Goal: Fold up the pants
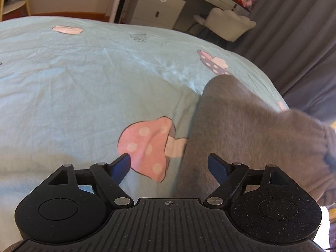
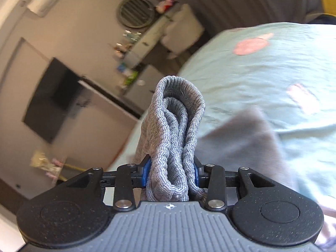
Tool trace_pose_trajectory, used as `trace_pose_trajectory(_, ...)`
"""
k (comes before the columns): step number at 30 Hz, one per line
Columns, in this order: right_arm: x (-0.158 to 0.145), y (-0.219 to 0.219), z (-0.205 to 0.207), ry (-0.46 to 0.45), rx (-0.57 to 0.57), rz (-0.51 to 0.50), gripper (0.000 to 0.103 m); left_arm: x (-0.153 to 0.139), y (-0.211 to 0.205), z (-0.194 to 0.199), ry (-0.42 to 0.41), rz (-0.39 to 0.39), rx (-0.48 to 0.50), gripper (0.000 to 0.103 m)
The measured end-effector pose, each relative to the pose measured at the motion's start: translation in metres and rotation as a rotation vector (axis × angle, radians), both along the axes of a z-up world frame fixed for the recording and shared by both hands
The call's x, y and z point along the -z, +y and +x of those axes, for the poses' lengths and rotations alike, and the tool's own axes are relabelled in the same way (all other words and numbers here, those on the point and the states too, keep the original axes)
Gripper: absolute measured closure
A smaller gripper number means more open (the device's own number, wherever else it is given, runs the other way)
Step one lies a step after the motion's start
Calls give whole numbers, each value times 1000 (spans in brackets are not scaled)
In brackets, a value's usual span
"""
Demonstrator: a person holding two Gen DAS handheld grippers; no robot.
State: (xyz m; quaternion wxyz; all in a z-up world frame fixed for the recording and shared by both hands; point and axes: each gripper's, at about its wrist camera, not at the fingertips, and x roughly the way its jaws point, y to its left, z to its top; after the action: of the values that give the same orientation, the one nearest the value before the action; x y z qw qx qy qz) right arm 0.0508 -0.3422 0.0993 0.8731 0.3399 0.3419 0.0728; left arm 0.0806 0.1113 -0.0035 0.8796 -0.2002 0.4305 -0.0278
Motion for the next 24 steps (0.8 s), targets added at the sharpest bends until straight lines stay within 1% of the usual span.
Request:
trace_pose_trajectory(2, 8, -1, -1, 38, 1, -84, 66, 0, -5, 1, 4, 12, 19, 17)
trace_pose_trajectory(4, 20, -4, 1, 109, 10, -128, 64, 1, -12, 4, 18, 31, 46, 17)
trace_pose_trajectory(5, 26, -7, 1, 143, 9, -119, 63, 1, -15, 5, 24, 40, 61, 17)
trace_pose_trajectory(6, 32, -12, 2, 172, 13, -98, 57, 2, -18, 6, 26, 43, 75, 17)
trace_pose_trajectory(7, 37, -17, 1, 186, 25, -79, 54, 3, -21, 7, 28, 40, 90, 17)
trace_pose_trajectory(8, 39, -21, -1, 187, 34, -60, 54, 4, -23, 8, 31, 34, 104, 17)
trace_pose_trajectory(10, 45, -30, -2, 186, 35, 10, 50, 7, -25, 11, 44, 20, 115, 17)
trace_pose_trajectory(12, 53, -37, 0, 198, 29, 52, 48, 12, -26, 15, 62, 11, 118, 17)
trace_pose_trajectory(16, 62, -41, 1, 217, 15, 77, 47, 19, -28, 22, 86, 8, 114, 17)
trace_pose_trajectory(17, 62, -36, 3, 213, 13, 68, 47, 20, -29, 23, 89, 11, 113, 17)
trace_pose_trajectory(19, 58, -27, 4, 202, 18, 5, 56, 22, -31, 25, 93, 21, 117, 17)
trace_pose_trajectory(22, 46, -11, 1, 162, 1, -136, 59, 22, -36, 25, 88, 43, 123, 17)
trace_pose_trajectory(24, 40, -3, -1, 138, -3, -185, 60, 21, -39, 24, 84, 59, 129, 17)
